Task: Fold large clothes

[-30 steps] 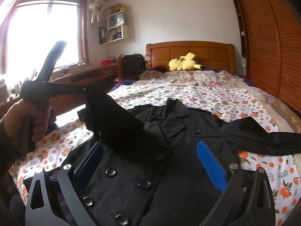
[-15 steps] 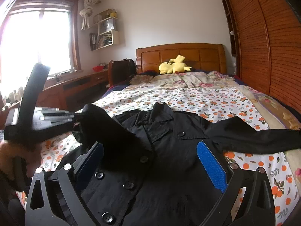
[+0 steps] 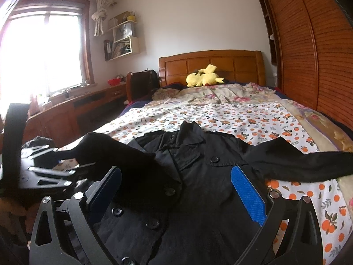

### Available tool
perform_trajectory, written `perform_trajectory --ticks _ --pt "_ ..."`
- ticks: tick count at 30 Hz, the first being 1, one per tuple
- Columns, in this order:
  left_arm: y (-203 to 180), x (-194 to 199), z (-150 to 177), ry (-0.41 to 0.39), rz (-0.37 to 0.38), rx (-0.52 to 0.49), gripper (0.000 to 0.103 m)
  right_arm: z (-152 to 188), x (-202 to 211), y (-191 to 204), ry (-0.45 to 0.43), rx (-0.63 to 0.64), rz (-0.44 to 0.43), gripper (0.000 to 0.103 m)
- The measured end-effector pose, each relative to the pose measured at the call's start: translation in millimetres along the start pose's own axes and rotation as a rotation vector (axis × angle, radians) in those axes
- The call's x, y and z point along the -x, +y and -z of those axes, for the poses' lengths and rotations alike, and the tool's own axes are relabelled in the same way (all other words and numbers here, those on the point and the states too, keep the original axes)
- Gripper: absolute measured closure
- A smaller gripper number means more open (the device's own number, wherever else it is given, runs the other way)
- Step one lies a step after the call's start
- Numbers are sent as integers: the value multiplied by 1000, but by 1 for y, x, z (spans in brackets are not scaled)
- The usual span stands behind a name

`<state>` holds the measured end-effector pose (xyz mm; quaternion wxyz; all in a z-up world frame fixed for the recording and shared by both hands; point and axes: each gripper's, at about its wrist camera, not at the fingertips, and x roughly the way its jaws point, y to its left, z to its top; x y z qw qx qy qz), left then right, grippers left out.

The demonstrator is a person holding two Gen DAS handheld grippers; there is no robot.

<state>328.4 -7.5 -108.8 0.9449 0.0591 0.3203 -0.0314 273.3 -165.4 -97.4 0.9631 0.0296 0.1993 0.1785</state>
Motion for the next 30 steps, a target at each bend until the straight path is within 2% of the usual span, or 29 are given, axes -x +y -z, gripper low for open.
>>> perform_trajectory --ticks 6,11,21,22,24,30 --pt "16 21 20 0 31 37 15 -5 -6 6 -6 -5 -7 7" --pt "26 39 45 24 48 54 14 -10 -13 16 -12 4 -19 7" --pt "69 69 89 -2 -18 101 14 -5 -21 56 9 72 -82 7" --pt "74 71 92 -2 -21 109 14 -3 -22 61 16 79 -95 7" --pt "85 78 101 -7 -27 126 14 -3 -24 71 28 95 -118 15" --pt "108 96 111 -32 -46 150 14 1 -34 107 70 144 -183 22"
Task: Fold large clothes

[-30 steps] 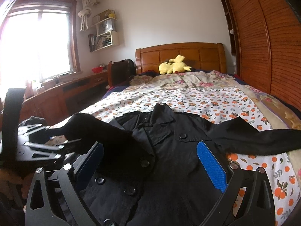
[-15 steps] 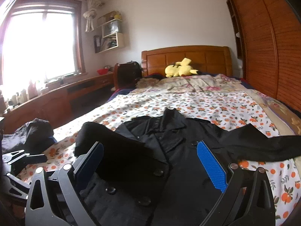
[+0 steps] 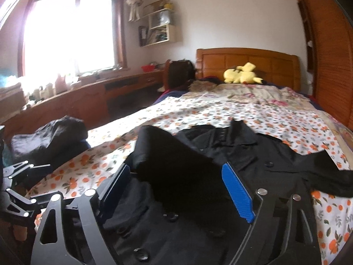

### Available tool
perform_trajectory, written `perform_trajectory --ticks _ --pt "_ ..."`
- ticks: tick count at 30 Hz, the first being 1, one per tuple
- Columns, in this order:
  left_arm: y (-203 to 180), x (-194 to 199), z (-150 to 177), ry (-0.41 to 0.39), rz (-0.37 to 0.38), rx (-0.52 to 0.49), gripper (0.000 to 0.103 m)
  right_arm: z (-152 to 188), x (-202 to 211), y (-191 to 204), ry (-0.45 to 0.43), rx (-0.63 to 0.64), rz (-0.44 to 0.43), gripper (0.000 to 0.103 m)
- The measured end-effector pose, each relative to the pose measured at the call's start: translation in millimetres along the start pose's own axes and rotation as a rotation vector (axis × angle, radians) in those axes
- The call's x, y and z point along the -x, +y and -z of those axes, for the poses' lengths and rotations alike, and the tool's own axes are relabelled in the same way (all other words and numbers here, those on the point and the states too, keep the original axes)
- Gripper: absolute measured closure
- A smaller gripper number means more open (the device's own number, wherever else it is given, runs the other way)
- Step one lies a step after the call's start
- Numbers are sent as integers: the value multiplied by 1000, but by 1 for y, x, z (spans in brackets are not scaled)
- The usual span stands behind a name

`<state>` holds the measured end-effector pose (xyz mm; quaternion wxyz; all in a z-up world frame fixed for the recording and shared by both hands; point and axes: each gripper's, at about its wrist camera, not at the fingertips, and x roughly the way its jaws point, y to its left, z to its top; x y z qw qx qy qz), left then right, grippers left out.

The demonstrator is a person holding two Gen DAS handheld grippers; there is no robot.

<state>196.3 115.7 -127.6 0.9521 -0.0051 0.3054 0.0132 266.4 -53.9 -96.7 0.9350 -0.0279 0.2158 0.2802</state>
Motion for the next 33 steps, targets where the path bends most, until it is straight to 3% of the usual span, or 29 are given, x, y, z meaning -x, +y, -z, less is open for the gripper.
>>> perform_trajectory --ticks 5,10,11,13,15,18,19,25,28,30,33 --pt "14 20 4 -34 -11 18 14 -13 -25 37 40 82 -22 26" --pt "22 37 9 -68 -11 38 11 -26 -72 64 140 183 -9 42" --pt "23 39 10 -70 -5 45 11 -26 -81 67 164 201 1 50" --pt "22 44 11 -76 4 45 11 -22 -98 67 217 237 39 56" --pt "20 48 12 -83 7 36 11 -16 -109 64 262 263 77 76" --pt "18 51 12 -87 31 42 11 -10 -111 51 295 254 83 93" --pt "17 52 13 -87 37 42 10 -9 -108 45 297 246 81 94" --pt "8 57 14 -95 64 30 10 -4 -70 7 238 142 113 97" --pt "2 60 13 -102 75 24 10 10 -52 -29 240 62 209 92" --pt "-1 61 12 -103 87 25 10 25 -51 -45 277 78 297 73" --pt "-7 61 11 -107 98 19 9 42 -48 -63 324 153 402 61"
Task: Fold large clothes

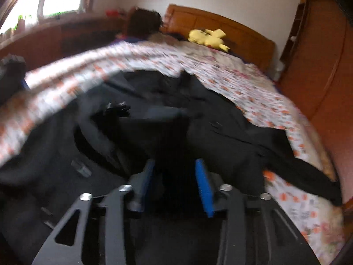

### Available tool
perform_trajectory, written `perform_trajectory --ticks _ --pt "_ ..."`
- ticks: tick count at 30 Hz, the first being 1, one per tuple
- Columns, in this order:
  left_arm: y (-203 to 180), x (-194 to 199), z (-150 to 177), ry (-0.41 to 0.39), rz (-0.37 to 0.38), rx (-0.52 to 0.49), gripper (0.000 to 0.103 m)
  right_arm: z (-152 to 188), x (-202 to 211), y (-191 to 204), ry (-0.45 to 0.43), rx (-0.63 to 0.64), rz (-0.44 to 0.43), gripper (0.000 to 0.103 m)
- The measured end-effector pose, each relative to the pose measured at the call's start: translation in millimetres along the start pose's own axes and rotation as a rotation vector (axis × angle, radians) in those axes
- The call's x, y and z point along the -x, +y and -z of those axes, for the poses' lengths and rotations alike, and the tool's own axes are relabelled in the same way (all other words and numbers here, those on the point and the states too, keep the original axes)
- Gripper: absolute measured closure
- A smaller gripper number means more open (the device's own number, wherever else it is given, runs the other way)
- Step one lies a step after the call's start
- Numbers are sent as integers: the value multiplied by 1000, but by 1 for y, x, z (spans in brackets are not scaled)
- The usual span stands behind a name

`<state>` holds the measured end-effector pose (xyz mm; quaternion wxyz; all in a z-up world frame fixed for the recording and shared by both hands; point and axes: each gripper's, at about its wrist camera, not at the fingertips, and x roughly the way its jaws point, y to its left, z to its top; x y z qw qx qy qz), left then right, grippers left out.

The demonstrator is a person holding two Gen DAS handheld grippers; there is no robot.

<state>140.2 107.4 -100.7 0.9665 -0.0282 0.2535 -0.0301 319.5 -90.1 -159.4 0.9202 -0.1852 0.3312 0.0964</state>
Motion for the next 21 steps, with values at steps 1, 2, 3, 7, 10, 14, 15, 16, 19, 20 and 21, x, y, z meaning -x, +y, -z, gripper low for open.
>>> perform_trajectory --ticks 1,2,3,7,10,14,15,16,19,20,21 --pt "-1 -1 0 0 2 -2 9 3 1 -4 -1 2 13 58" --pt "-4 -2 0 2 5 -4 9 5 7 -9 -14 -2 28 51" --pt "-5 -3 0 4 7 -6 9 6 13 -13 -35 -11 31 46" --pt "-9 -8 2 15 14 -15 9 -4 38 -11 -111 -37 -39 39" --pt "-13 -12 3 21 18 -21 9 -16 46 3 -131 -32 -108 35" --pt "-17 -16 5 30 23 -27 9 -31 38 15 -130 -26 -131 32" --pt "-18 -17 5 32 25 -29 9 -35 32 15 -120 -31 -128 32" --pt "-20 -18 6 33 27 -32 9 -38 22 13 -100 -48 -124 32" --pt "-23 -20 8 37 31 -40 9 -44 -10 0 -23 -112 -119 32" --pt "-24 -21 8 39 33 -42 9 -43 -19 -5 1 -137 -122 32" --pt "-25 -21 9 42 36 -43 9 -43 -29 -11 30 -167 -131 32"
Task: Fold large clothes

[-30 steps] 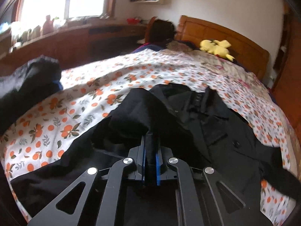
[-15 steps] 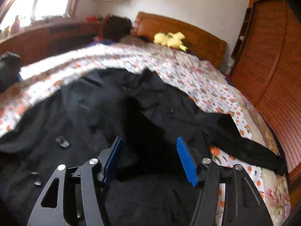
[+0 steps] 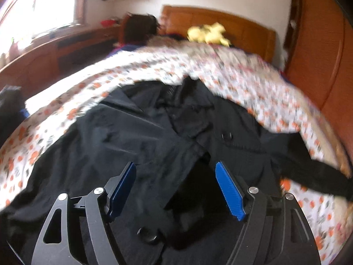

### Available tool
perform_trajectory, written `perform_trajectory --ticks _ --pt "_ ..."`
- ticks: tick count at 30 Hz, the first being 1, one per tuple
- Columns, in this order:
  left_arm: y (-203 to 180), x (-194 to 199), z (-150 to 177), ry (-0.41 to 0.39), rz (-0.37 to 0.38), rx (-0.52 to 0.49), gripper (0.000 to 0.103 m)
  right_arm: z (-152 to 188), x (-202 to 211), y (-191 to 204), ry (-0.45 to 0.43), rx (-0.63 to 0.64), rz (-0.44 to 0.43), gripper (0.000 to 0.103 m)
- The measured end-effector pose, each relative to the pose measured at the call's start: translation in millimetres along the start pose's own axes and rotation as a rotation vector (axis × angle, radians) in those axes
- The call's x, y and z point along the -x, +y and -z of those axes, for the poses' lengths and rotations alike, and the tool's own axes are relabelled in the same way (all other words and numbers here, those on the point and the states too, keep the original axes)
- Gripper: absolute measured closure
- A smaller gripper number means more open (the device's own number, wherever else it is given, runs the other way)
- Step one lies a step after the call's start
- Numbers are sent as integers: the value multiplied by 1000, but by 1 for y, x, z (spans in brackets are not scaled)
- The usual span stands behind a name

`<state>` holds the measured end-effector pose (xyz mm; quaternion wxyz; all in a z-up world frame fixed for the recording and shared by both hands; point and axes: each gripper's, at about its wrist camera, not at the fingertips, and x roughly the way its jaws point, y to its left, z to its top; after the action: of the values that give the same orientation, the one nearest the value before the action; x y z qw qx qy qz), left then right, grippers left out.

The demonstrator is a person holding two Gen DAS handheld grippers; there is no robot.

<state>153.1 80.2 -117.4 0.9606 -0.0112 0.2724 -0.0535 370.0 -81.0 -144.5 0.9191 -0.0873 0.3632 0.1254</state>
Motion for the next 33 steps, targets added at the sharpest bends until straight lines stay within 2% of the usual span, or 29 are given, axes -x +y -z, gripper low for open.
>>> perform_trajectory --ticks 1,2,3,4,5,6,15,18,22,26,31,33 --pt "-1 -1 1 2 3 -1 9 0 -8 -6 25 -29 -11 33" --pt "-2 -2 2 5 6 -3 9 0 -15 -11 53 -59 -35 43" --pt "-3 -3 2 8 9 -4 9 1 -21 -14 75 -76 -63 62" --pt "-4 -5 3 12 12 -6 9 2 -26 -16 101 -89 -99 73" --pt "-5 -5 3 15 14 -8 9 3 -29 -15 116 -94 -124 96" --pt "-7 -6 4 18 16 -12 9 4 -29 -15 121 -91 -143 102" --pt "-15 -4 6 10 34 -26 9 22 54 -6 -65 3 -208 102" --pt "-17 -2 4 4 35 -25 9 24 80 -12 -114 -8 -215 102" --pt "-18 -1 4 -2 36 -23 9 46 117 -23 -163 -27 -225 102" --pt "-20 -1 3 -5 38 -27 9 84 132 -37 -137 -52 -203 102" --pt "-23 0 1 -15 47 -28 9 130 127 -52 -22 -72 -155 101" --pt "-26 -1 0 -18 51 -29 9 140 129 -56 2 -83 -146 93"
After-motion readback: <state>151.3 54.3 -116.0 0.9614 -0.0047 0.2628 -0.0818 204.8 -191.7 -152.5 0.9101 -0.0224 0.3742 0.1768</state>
